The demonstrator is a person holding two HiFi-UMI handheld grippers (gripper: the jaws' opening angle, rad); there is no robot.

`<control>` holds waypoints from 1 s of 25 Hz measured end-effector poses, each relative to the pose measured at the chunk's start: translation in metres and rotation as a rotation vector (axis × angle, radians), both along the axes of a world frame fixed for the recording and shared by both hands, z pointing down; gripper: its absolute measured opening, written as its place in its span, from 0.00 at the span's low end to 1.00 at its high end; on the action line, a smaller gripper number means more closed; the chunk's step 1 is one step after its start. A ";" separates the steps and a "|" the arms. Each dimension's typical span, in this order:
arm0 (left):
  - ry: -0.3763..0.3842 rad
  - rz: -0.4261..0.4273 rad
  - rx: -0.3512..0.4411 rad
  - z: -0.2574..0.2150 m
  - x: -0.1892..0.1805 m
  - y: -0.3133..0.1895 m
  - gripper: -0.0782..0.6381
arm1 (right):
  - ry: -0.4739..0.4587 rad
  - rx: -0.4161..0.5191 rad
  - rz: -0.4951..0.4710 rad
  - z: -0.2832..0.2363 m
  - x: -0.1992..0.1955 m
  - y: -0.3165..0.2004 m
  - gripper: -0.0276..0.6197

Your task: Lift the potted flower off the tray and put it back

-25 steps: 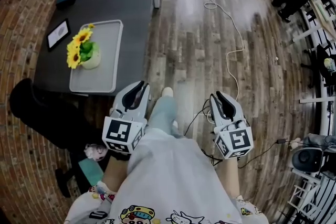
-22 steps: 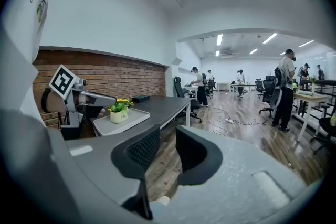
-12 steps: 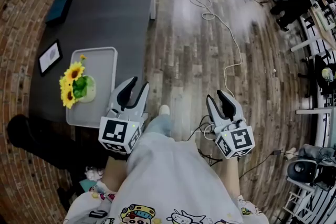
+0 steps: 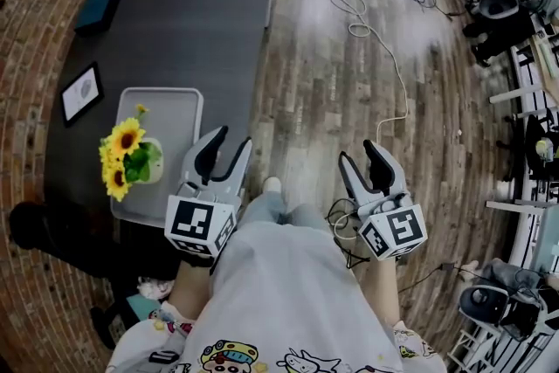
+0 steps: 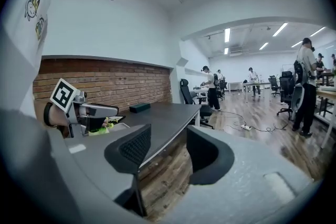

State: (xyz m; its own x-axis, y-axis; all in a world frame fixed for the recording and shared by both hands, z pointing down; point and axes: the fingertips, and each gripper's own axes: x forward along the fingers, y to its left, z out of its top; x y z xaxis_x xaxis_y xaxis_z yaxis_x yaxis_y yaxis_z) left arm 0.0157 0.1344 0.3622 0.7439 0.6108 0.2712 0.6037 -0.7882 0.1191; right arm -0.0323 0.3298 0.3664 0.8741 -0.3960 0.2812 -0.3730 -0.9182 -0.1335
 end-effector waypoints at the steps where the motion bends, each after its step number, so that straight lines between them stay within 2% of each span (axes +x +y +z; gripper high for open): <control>1: -0.004 -0.012 0.000 0.001 0.002 -0.004 0.35 | -0.004 0.001 -0.017 0.000 0.006 -0.005 0.37; 6: -0.017 -0.116 -0.013 0.002 0.005 -0.032 0.36 | -0.014 -0.008 -0.149 -0.002 0.038 -0.040 0.41; 13: 0.008 -0.346 -0.028 -0.006 0.012 -0.092 0.37 | -0.007 -0.017 -0.383 -0.007 0.087 -0.101 0.44; 18: 0.034 -0.639 -0.030 -0.011 0.010 -0.144 0.37 | -0.001 -0.023 -0.670 -0.006 0.138 -0.165 0.45; 25: 0.043 -1.025 -0.015 -0.008 -0.013 -0.196 0.38 | 0.018 -0.003 -1.039 -0.010 0.182 -0.247 0.46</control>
